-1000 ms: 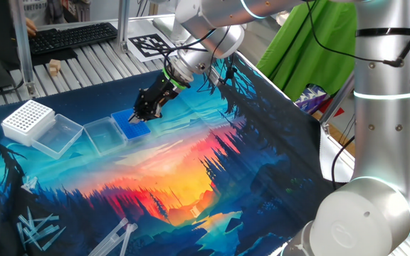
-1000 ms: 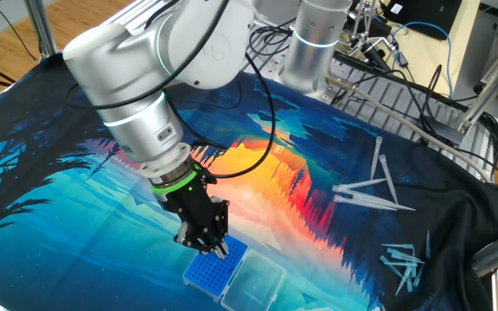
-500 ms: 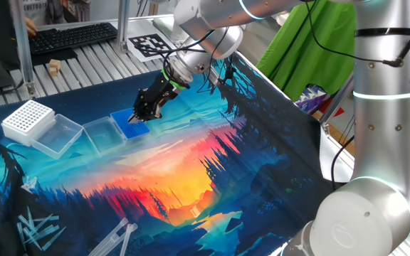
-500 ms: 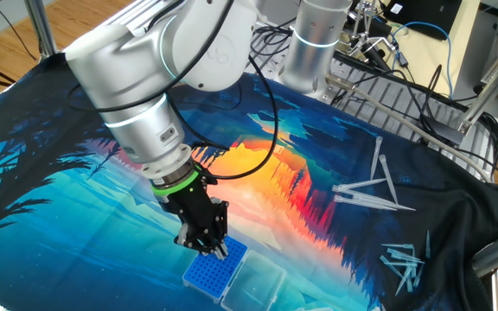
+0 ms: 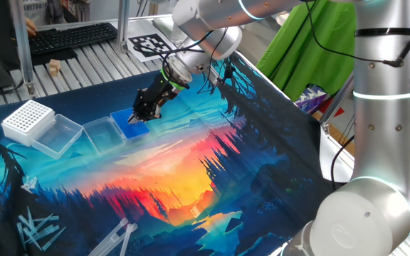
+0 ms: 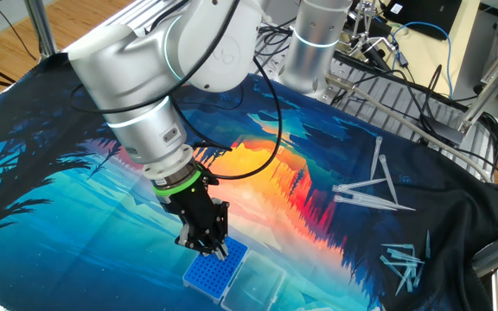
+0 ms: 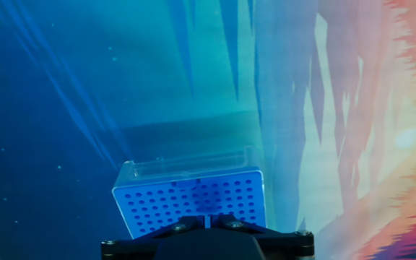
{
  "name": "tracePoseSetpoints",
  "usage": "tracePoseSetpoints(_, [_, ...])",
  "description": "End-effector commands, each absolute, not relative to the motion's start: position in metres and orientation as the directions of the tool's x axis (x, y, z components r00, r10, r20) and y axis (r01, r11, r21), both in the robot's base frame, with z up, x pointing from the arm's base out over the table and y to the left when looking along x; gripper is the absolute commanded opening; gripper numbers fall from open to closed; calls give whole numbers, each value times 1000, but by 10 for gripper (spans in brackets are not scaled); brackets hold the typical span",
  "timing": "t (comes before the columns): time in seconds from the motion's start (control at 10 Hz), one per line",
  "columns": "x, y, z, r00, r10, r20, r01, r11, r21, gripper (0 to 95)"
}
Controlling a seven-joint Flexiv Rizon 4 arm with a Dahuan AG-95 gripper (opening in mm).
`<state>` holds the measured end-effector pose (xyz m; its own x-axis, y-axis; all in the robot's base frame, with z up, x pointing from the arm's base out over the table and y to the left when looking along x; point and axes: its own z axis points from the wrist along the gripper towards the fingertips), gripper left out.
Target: Insert a small pipette tip into the holder for small pipette tips
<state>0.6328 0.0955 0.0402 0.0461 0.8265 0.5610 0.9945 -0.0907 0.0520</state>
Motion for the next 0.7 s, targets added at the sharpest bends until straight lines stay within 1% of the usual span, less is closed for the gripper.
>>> tracePoseSetpoints(0.1, [633, 95, 39, 34, 829, 558, 995, -81, 61, 0])
tracePoseSetpoints(0.7, [633, 95, 39, 4, 835, 550, 995, -57, 79, 0])
